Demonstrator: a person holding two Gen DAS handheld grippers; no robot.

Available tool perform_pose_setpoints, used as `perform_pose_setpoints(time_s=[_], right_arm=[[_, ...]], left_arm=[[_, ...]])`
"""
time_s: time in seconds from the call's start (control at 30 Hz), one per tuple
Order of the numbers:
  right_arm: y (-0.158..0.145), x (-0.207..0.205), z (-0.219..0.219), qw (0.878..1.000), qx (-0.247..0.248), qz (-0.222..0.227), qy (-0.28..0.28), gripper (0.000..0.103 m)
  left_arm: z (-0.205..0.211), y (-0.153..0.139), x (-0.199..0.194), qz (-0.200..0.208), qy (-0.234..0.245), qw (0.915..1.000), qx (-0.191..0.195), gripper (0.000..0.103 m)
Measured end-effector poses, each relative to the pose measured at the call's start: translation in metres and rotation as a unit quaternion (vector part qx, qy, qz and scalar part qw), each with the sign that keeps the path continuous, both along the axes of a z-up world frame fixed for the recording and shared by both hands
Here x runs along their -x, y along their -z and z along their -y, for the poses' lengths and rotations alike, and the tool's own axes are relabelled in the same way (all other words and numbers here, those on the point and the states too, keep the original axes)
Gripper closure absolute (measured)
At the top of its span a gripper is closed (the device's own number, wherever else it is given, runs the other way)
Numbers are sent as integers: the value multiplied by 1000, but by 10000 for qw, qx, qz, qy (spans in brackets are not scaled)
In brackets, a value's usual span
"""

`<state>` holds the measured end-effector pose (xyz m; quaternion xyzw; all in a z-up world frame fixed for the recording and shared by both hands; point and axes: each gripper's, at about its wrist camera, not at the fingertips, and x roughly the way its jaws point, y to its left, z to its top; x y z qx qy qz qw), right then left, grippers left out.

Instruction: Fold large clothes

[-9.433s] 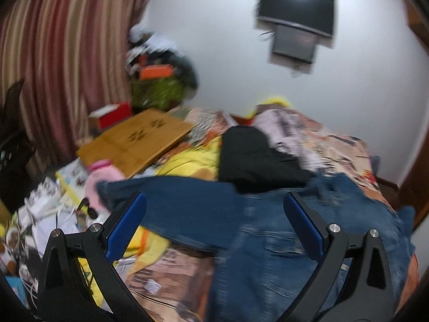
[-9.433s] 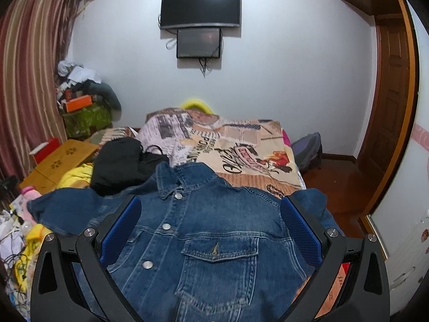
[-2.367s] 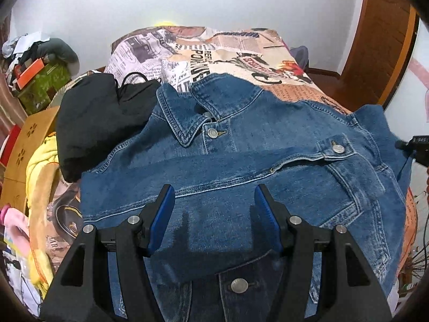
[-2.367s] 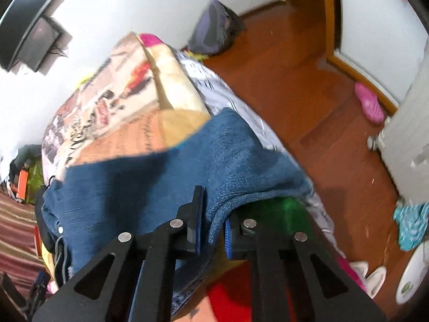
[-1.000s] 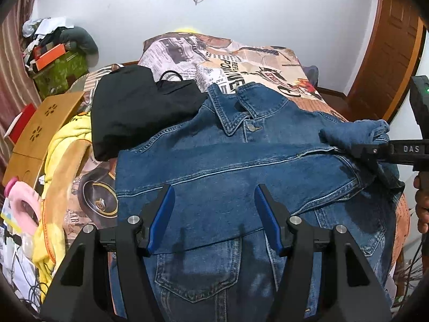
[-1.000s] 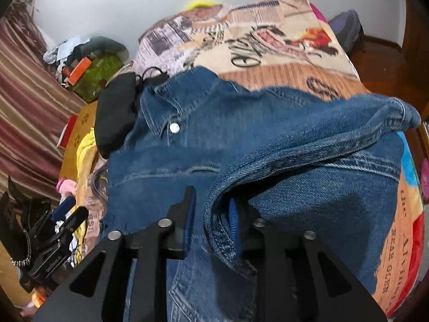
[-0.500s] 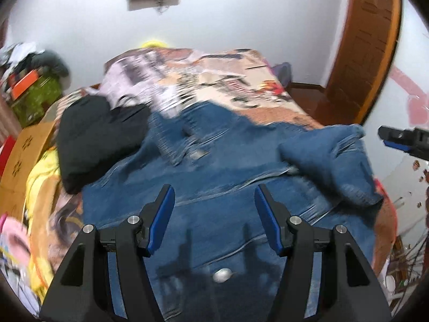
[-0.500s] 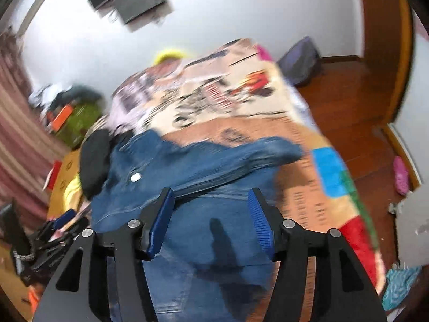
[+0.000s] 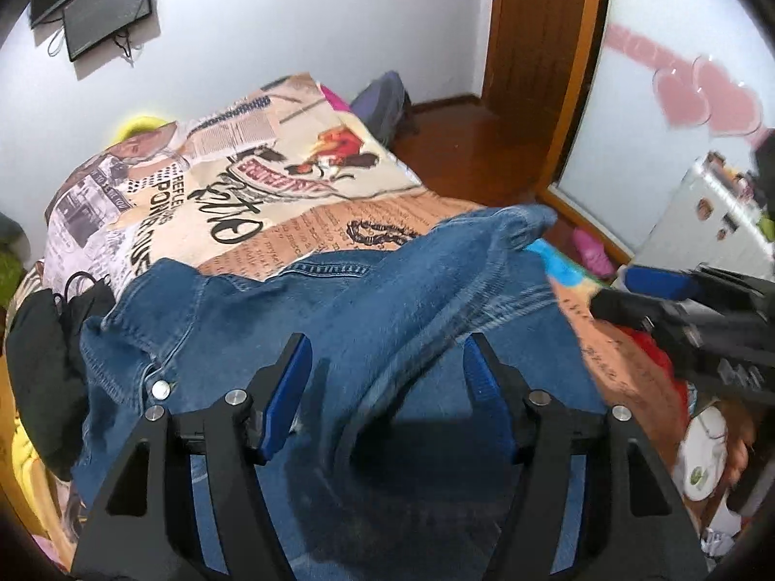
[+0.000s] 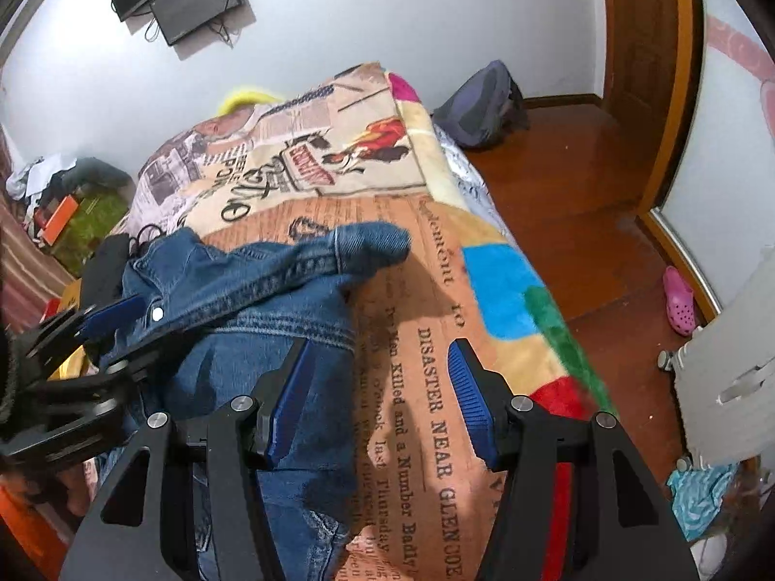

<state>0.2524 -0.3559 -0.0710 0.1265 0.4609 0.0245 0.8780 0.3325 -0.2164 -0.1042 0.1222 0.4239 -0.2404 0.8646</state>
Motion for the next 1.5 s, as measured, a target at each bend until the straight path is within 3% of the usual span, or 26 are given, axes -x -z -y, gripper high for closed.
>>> perform_pose_setpoints(time_s=[0.1,0.17,0.2,0.23,0.3,0.33,0.43,0.53,0.73,0.87,0.97,1.1,1.17,1.23,1.3,1.5], right_arm=[[9,-1,-8,9998,96,-78,-158,50],[13,-1,-15,9993,197,-111,-296,50],[16,-1,-19,9989,251,-128,-364,50],[18,-1,-22,9985,288,-149,-436,50],[23,-3,-27,9979,322,-197,-519,50],[24,-3,-29,9977,329,-222,-550,50],[24,-3,-33,9970,343,-253,-647,50],[18,-3,-39,9962,402,-197,-751,50],[8,-4,-61,9926,666,-40,-1018,50],[16,-4,-78,9905,684,-156,-1184,50],[27,-2,-88,9889,701,-248,-1290,49],[29,-2,-93,9885,877,-218,-1209,46],[28,-3,-92,9884,889,-259,-1202,46],[25,-3,-92,9881,919,-301,-1198,46],[19,-3,-94,9875,950,-294,-1223,46],[-1,2,-110,9861,852,24,-1429,46]], left_arm=[[3,11,-17,-203,-80,9998,-19,40],[1,15,-26,-332,-152,9993,86,49],[-2,18,-32,-470,-186,9986,184,60],[-5,20,-37,-600,-194,9976,298,78],[-15,22,-47,-840,-304,9943,584,92],[-20,21,-48,-883,-362,9928,718,94],[-40,6,-49,-796,-589,9895,1056,96],[-63,-20,-40,-425,-786,9885,1219,96],[-120,-72,-2,737,-1251,9833,1101,96],[-164,-68,14,806,-1658,9770,1072,96],[-190,-42,25,672,-1939,9764,671,92],[-214,16,40,89,-2149,9765,133,81],[-225,38,47,-107,-2245,9744,-34,61],[-233,51,57,-99,-2381,9711,-117,34],[-237,57,61,-75,-2425,9700,-143,27],[-218,55,56,-151,-2161,9749,-515,25]])
